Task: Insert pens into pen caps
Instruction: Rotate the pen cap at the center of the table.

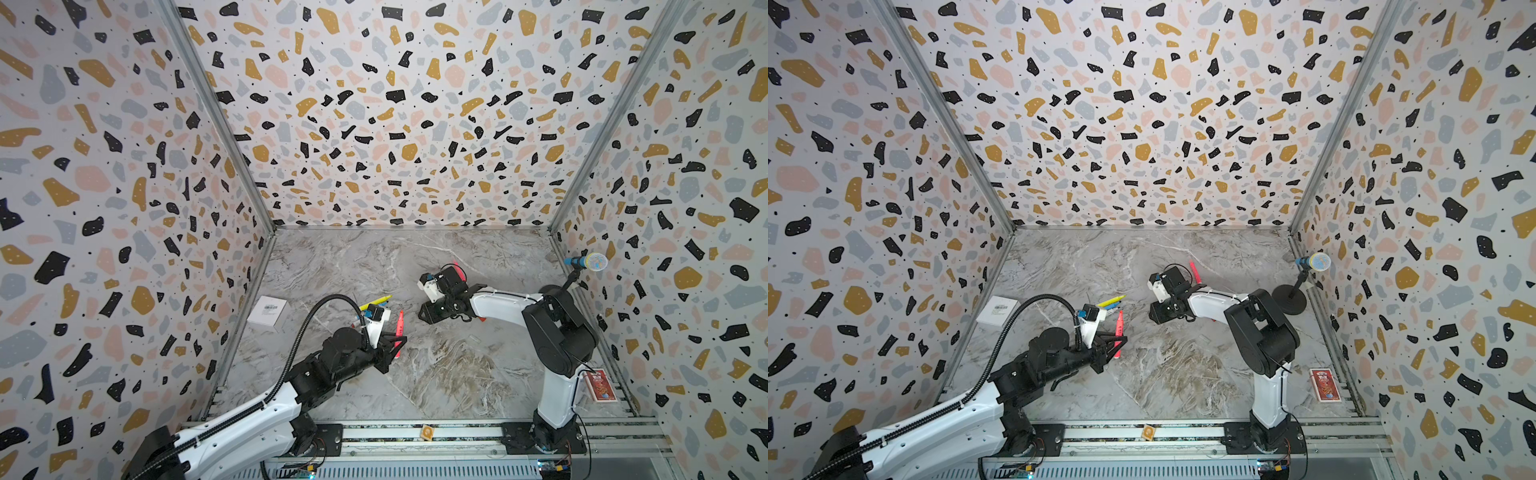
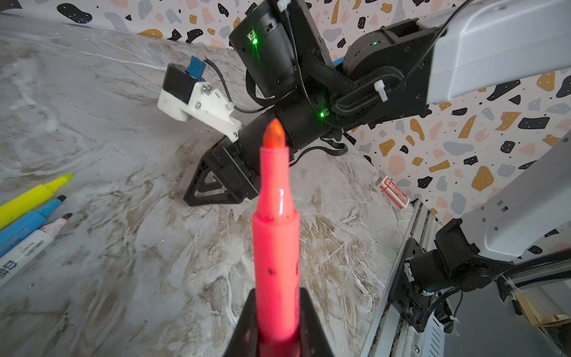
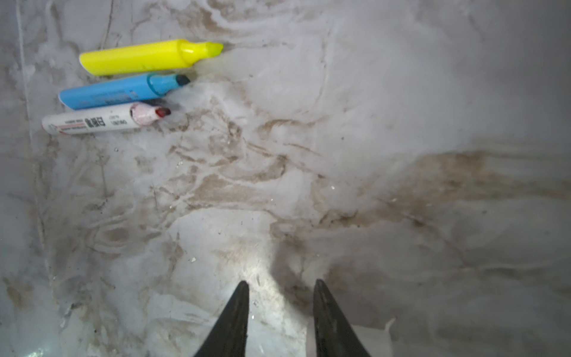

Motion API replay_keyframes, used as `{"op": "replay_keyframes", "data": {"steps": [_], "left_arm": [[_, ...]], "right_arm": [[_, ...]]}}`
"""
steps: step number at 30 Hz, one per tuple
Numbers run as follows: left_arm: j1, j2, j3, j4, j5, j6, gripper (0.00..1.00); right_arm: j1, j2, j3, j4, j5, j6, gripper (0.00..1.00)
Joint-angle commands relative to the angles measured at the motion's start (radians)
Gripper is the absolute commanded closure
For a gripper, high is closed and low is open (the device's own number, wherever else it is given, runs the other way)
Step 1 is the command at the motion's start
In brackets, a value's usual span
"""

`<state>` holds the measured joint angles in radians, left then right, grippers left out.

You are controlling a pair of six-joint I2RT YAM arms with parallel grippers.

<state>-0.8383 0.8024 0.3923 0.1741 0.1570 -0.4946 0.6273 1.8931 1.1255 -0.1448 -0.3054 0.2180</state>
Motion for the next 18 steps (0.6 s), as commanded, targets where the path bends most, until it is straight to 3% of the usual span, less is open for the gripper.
{"op": "replay_keyframes", "data": {"steps": [1, 14, 18], "left_arm": [[0.006, -0.014, -0.003, 0.015, 0.001, -0.002, 1.0], [0.011, -0.006, 0.003, 0.016, 0.002, -0.004, 1.0], [0.01, -0.009, 0.009, 0.006, -0.001, -0.001, 1.0]], "right_arm": [[0.02, -0.059, -0.044, -0.024, 0.019, -0.003, 0.65], [0.06, -0.237, -0.081, -0.051, 0.087, 0.035, 0.65], [0.061, -0.293, -0.038, -0.094, 0.164, 0.063, 0.56]]}}
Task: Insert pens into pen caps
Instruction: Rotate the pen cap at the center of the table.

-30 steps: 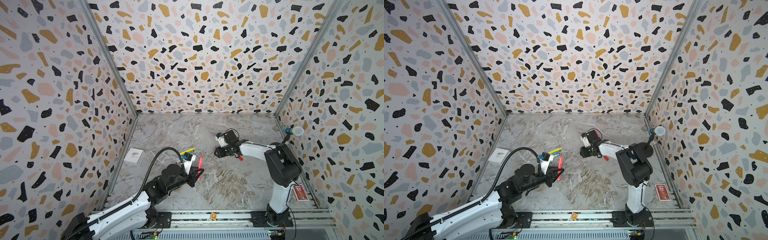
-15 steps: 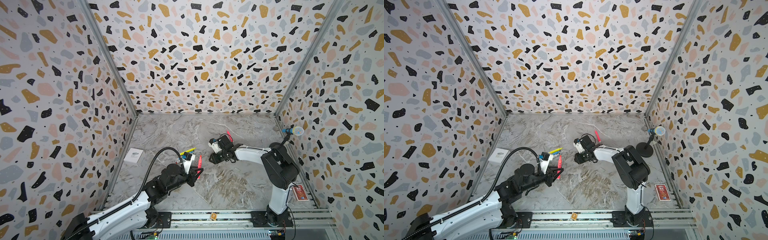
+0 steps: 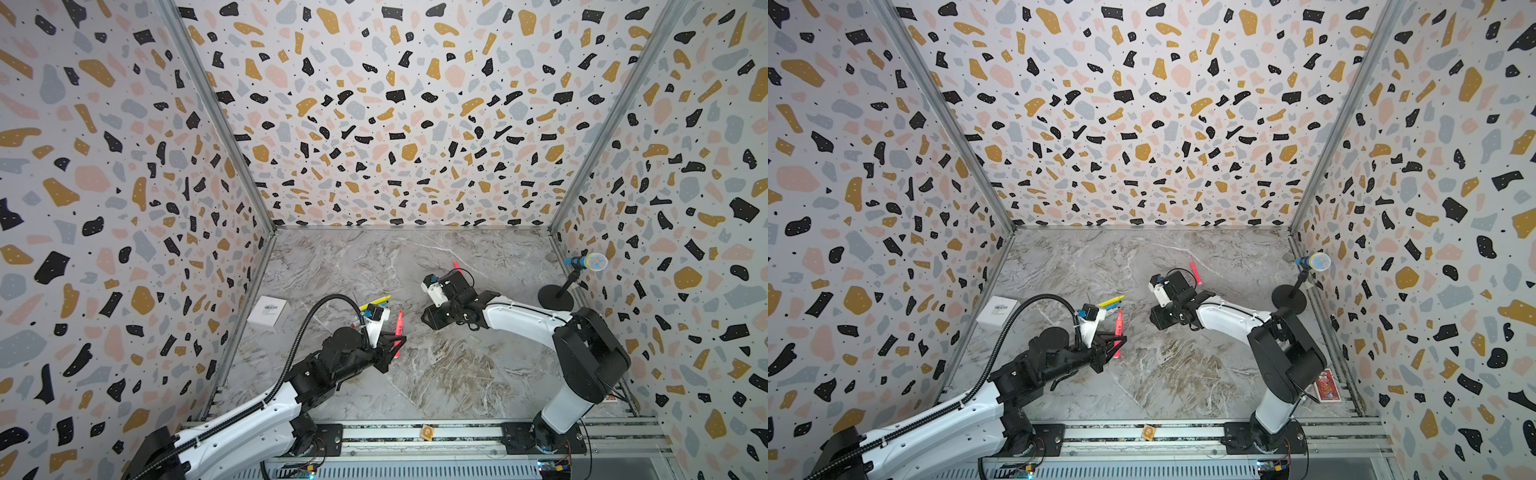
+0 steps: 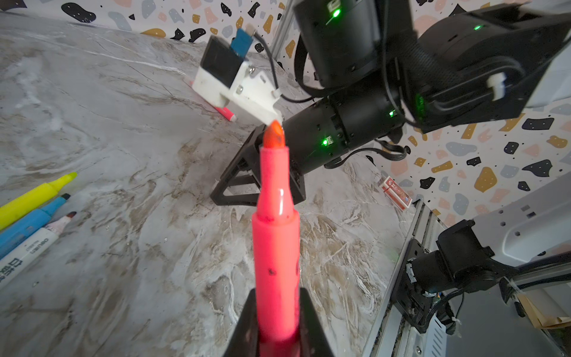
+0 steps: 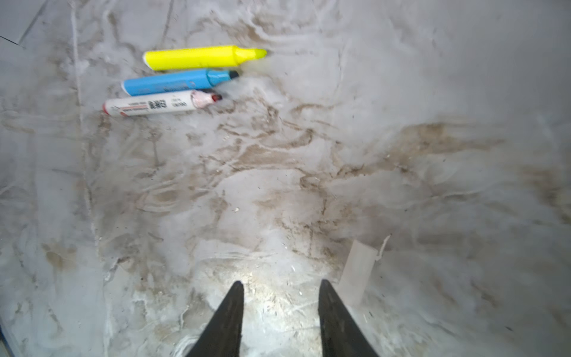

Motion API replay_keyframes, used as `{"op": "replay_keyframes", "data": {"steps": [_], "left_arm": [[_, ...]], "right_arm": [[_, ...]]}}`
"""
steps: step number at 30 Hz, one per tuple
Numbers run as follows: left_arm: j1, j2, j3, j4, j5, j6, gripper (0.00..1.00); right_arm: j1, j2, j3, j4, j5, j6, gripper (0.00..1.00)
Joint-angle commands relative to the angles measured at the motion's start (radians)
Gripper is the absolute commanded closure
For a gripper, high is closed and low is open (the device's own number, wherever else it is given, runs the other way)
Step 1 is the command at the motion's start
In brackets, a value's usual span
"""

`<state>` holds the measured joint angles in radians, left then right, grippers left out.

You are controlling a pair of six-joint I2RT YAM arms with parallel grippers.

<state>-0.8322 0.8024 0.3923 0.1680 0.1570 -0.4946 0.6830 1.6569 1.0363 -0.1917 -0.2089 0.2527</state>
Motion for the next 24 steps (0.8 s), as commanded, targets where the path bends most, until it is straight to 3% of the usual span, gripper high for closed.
{"op": "replay_keyframes", "data": {"steps": [1, 8, 24], "left_arm": [[0.004, -0.009, 0.01, 0.008, -0.002, 0.0, 1.0], [0.005, 0.015, 0.01, -0.01, -0.02, 0.011, 1.0], [0.004, -0.01, -0.008, -0.009, -0.021, -0.001, 1.0]], "right_arm": [[0.003, -0.063, 0.065, -0.066, 0.104, 0.039, 0.55], [-0.01, 0.061, 0.164, -0.227, 0.21, 0.051, 0.6], [-0.009, 0.212, 0.169, -0.191, 0.199, 0.05, 0.62]]}}
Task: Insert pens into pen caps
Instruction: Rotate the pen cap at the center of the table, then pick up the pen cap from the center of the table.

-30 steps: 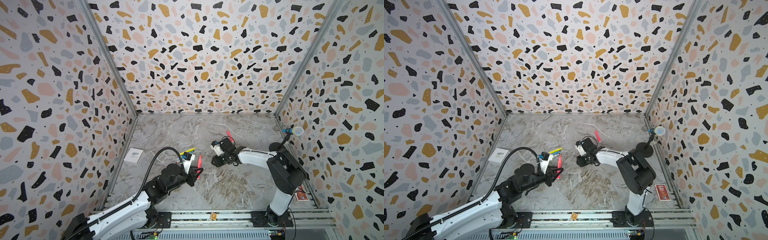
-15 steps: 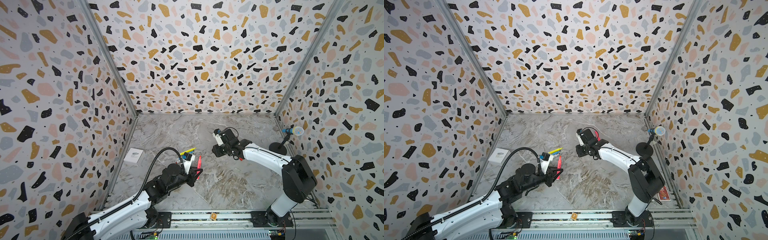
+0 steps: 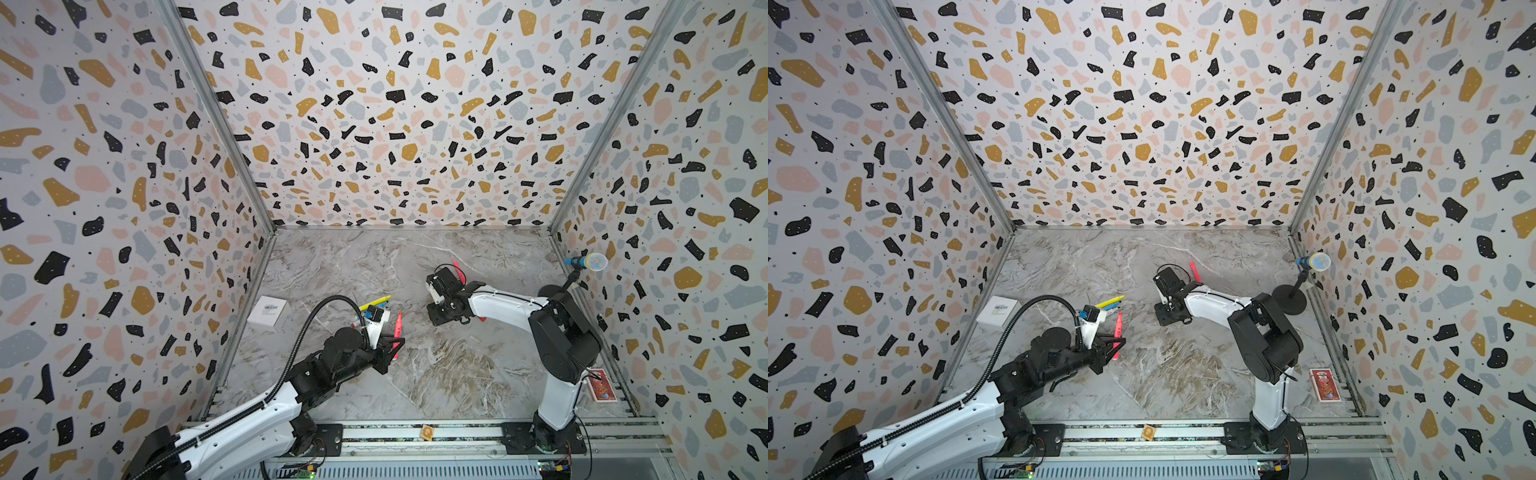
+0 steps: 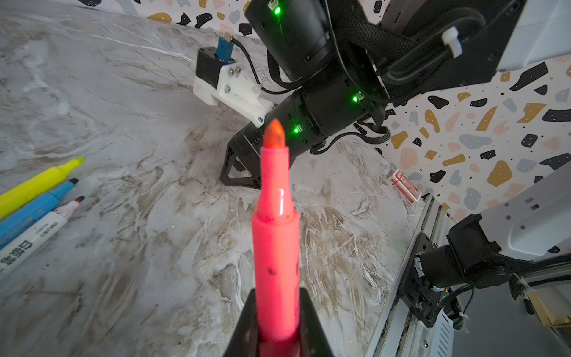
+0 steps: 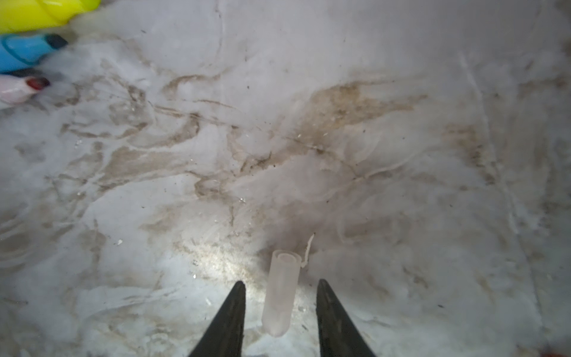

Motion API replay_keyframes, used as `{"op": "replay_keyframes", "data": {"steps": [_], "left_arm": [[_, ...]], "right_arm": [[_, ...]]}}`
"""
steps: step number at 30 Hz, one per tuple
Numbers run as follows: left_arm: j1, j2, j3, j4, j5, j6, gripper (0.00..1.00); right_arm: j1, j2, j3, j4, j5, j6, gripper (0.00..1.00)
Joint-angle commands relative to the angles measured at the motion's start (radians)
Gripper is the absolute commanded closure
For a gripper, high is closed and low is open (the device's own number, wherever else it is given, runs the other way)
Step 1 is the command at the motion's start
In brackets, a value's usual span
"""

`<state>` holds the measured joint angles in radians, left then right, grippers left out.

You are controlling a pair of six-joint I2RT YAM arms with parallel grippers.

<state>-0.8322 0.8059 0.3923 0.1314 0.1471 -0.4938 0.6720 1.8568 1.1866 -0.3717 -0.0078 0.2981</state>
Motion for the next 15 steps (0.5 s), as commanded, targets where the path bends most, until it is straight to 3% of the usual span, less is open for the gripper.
{"op": "replay_keyframes", "data": {"steps": [1, 8, 12, 15], "left_arm": [[0.005, -0.012, -0.006, 0.028, -0.009, -0.002, 1.0], [0.005, -0.003, -0.005, 0.023, -0.004, -0.002, 1.0], [0.005, -0.001, -0.006, 0.023, -0.003, -0.002, 1.0], [0.003, 0.006, -0.007, 0.023, 0.001, 0.003, 1.0]], "right_arm": [[0.003, 0.023, 0.022, -0.01, -0.003, 0.002, 0.62], [0.007, 0.042, 0.021, -0.004, -0.013, -0.002, 0.73], [0.013, 0.031, 0.016, -0.003, -0.035, -0.006, 0.91], [0.007, -0.02, -0.001, 0.027, -0.067, -0.008, 0.95]]}}
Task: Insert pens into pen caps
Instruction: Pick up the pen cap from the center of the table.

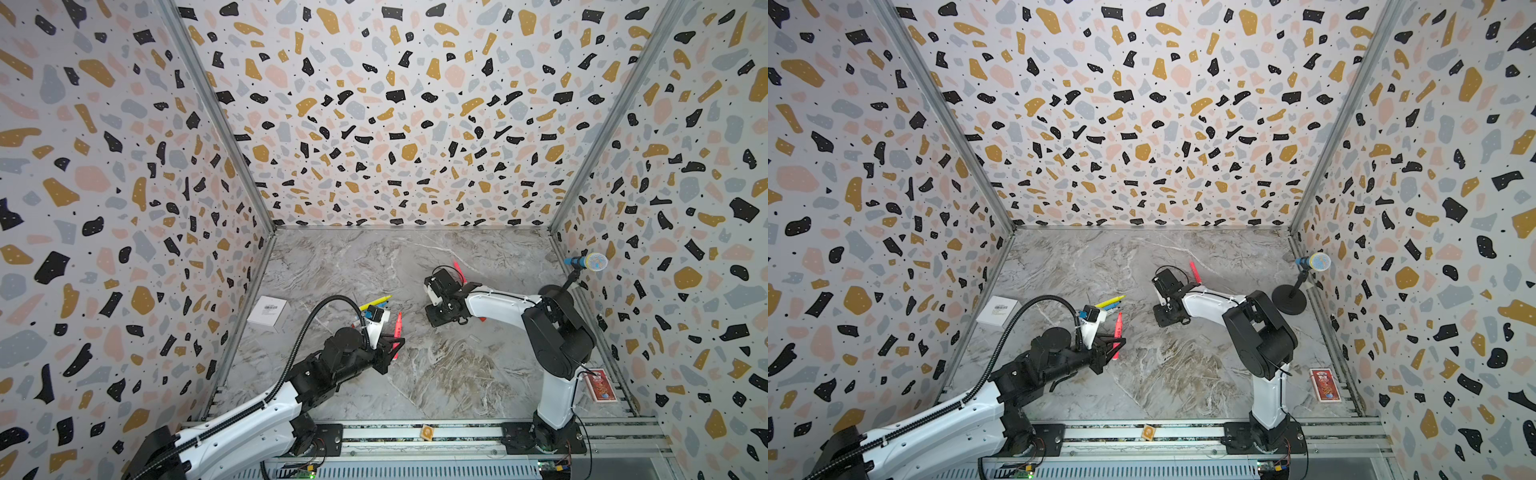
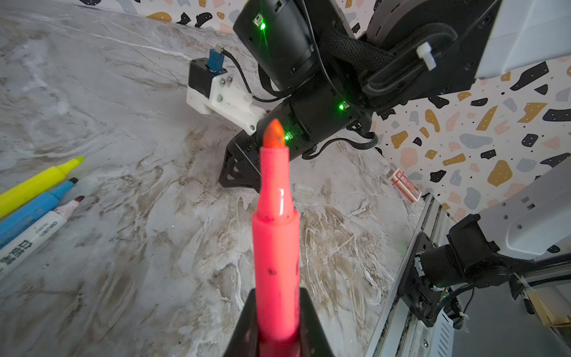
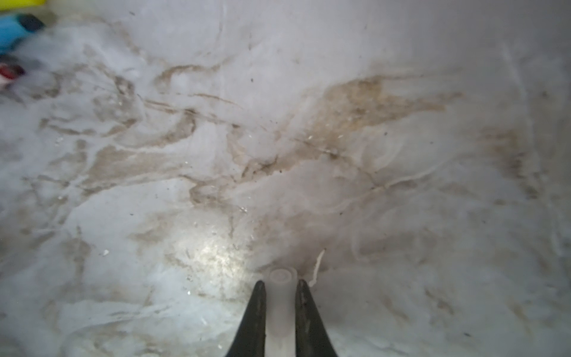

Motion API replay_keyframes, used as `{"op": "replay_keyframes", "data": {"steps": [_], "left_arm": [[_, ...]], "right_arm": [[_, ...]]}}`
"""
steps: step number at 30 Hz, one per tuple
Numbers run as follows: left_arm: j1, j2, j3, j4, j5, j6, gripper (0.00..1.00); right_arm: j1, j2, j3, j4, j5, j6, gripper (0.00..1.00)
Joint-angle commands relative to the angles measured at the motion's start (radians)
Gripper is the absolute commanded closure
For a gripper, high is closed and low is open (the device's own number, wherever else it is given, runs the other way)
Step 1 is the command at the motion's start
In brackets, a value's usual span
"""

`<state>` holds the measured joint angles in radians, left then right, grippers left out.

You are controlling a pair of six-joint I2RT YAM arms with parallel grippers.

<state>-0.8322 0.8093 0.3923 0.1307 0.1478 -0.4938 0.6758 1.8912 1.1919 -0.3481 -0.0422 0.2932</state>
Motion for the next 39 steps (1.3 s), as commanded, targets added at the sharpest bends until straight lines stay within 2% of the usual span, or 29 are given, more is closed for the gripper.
{"op": "replay_keyframes", "data": {"steps": [1, 5, 7, 9, 10, 15, 19, 21, 39], "left_arm": [[0.003, 0.008, -0.008, 0.026, 0.002, 0.003, 1.0], [-0.026, 0.021, -0.044, 0.113, 0.018, -0.039, 1.0], [-0.068, 0.029, -0.084, 0.239, 0.002, -0.086, 1.0], [-0.115, 0.042, -0.111, 0.339, -0.038, -0.124, 1.0], [-0.136, 0.053, -0.122, 0.389, -0.058, -0.141, 1.0], [-0.187, 0.163, -0.08, 0.505, -0.111, -0.161, 1.0], [-0.214, 0.247, -0.005, 0.527, -0.156, -0.152, 1.0], [-0.218, 0.263, 0.009, 0.558, -0.167, -0.16, 1.0], [-0.229, 0.319, 0.06, 0.583, -0.146, -0.167, 1.0]], "right_arm": [[-0.002, -0.082, -0.014, 0.017, -0.055, -0.008, 0.95], [-0.069, -0.281, -0.115, 0.192, -0.255, 0.009, 0.96], [-0.141, -0.424, -0.227, 0.384, -0.449, 0.087, 0.98], [-0.197, -0.543, -0.356, 0.644, -0.6, 0.221, 0.98], [-0.21, -0.595, -0.413, 0.759, -0.652, 0.284, 0.98], [-0.201, -0.688, -0.495, 1.004, -0.789, 0.433, 0.99], [-0.191, -0.693, -0.581, 1.296, -0.836, 0.602, 0.99], [-0.177, -0.68, -0.591, 1.359, -0.851, 0.633, 1.0], [-0.101, -0.613, -0.598, 1.426, -0.776, 0.637, 1.0]]}}
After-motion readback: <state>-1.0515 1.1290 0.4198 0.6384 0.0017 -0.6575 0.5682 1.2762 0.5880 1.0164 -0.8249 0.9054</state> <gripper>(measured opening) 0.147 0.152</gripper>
